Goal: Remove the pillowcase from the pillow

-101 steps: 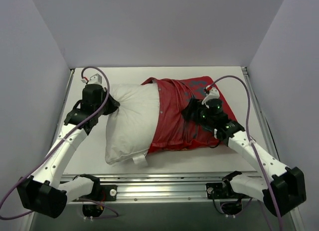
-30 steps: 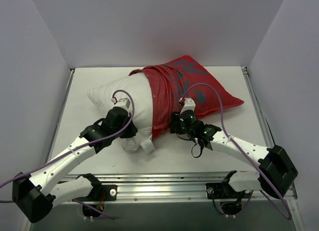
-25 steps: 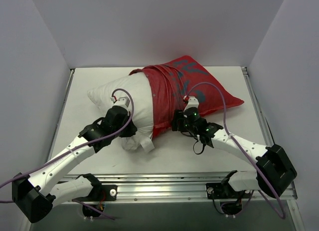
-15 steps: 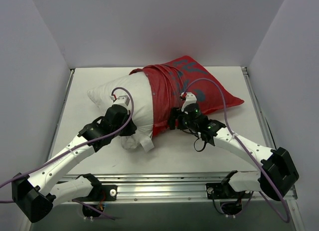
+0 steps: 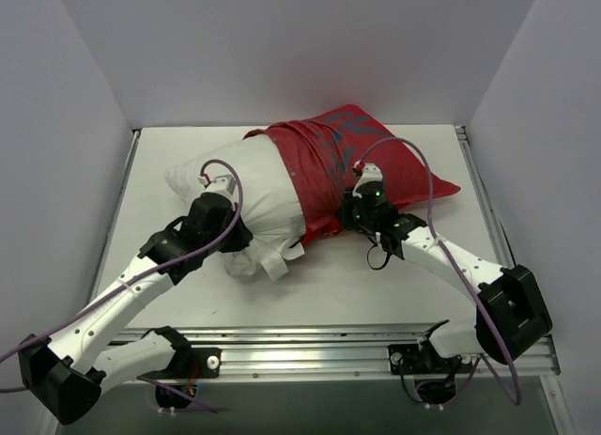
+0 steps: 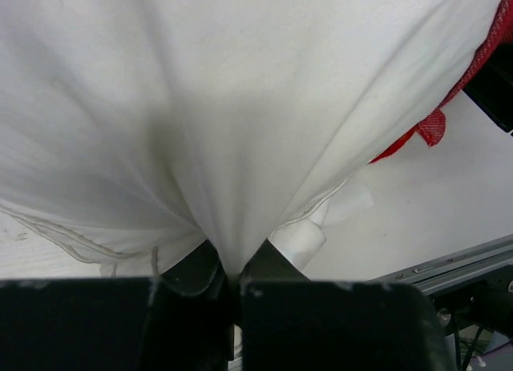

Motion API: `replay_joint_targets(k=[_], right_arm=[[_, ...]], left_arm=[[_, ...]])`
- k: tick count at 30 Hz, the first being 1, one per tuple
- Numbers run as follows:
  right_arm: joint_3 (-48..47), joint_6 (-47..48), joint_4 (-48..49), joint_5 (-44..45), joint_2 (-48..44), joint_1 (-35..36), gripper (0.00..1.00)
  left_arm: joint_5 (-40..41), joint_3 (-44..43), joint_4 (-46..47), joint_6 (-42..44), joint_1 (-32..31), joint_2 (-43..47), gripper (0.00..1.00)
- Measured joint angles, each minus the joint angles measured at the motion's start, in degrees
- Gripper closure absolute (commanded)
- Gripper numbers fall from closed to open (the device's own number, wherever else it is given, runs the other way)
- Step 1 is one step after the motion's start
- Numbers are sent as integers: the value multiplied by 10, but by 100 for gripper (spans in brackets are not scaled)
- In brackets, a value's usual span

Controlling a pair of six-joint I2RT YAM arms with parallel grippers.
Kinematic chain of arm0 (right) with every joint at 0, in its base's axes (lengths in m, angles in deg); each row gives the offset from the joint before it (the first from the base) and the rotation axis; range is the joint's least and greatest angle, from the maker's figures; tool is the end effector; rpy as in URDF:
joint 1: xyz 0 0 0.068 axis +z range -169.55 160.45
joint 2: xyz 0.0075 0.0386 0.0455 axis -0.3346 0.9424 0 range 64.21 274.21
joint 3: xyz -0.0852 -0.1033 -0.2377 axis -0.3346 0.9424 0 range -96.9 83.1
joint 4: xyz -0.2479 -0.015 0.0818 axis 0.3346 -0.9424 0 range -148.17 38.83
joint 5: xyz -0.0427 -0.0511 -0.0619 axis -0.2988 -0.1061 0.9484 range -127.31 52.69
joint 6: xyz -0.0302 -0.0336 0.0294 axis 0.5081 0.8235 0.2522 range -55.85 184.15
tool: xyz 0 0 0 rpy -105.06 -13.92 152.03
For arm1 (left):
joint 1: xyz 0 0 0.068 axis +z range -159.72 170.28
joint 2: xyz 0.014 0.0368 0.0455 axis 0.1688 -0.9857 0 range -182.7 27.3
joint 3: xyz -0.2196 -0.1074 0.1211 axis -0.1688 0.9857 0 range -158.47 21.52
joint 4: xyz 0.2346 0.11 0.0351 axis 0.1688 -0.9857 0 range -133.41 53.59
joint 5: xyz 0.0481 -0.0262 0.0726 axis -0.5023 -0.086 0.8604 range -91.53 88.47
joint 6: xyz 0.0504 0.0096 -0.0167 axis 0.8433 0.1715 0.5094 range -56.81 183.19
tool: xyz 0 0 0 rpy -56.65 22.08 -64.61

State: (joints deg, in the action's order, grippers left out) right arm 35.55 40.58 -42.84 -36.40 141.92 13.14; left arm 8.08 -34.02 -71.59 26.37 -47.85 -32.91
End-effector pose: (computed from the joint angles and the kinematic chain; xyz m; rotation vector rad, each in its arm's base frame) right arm 0.2592 0.1656 0.2596 -0.1487 1.9996 0.6258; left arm 0.1781 -0.1323 0.3127 -0.0643 2.3041 -0.5022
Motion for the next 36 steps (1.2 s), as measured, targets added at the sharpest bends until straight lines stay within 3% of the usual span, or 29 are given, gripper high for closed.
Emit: replay_joint_targets(k=[2,5,9,12,13,14,15,16,17,18,20,22,26,31,36], right_arm=[[1,-13,-1,-13,-5,-41,100],[1,-50,-8,-75,-22,-161,100],[-9,-110,-41,-207,-47,-336,100],[-9,-139,-89,-296,-69,-418,100],[-9,-141,-102,-307,-74,-431,98],[-9,-141,-111,-311,-77,-436,87],[-9,-141,-117,-312,-78,-436,80],[-9,-138,-122,-306,-81,-430,65],[-9,-136,-124,-296,-84,-426,58],[-9,-127,-125,-275,-90,-417,53],[-13,-112,-131,-209,-109,-392,39],[-39,-95,-145,-163,-123,-367,30],[-158,-57,-170,-108,-125,-310,22],[-315,4,-171,-73,-87,-182,20],[-409,63,-143,-74,41,-97,20]], left_arm=[[-10,-2,-4,0,28,17,98],[-41,-2,-9,-2,104,64,98],[-106,-2,-31,-8,192,137,98],[-163,0,-61,-15,219,181,98],[-179,3,-68,-15,223,193,98],[-196,9,-75,-15,225,203,98],[-212,18,-80,-14,231,214,88],[-226,26,-86,-9,237,220,74],[-233,30,-95,0,243,226,54],[-235,32,-106,9,251,233,20],[-236,31,-116,17,267,249,3],[-239,11,-133,23,271,256,6],[-244,-88,-146,37,271,201,6],[-248,-156,-80,36,271,73,6],[-234,-155,16,10,242,-87,6]])
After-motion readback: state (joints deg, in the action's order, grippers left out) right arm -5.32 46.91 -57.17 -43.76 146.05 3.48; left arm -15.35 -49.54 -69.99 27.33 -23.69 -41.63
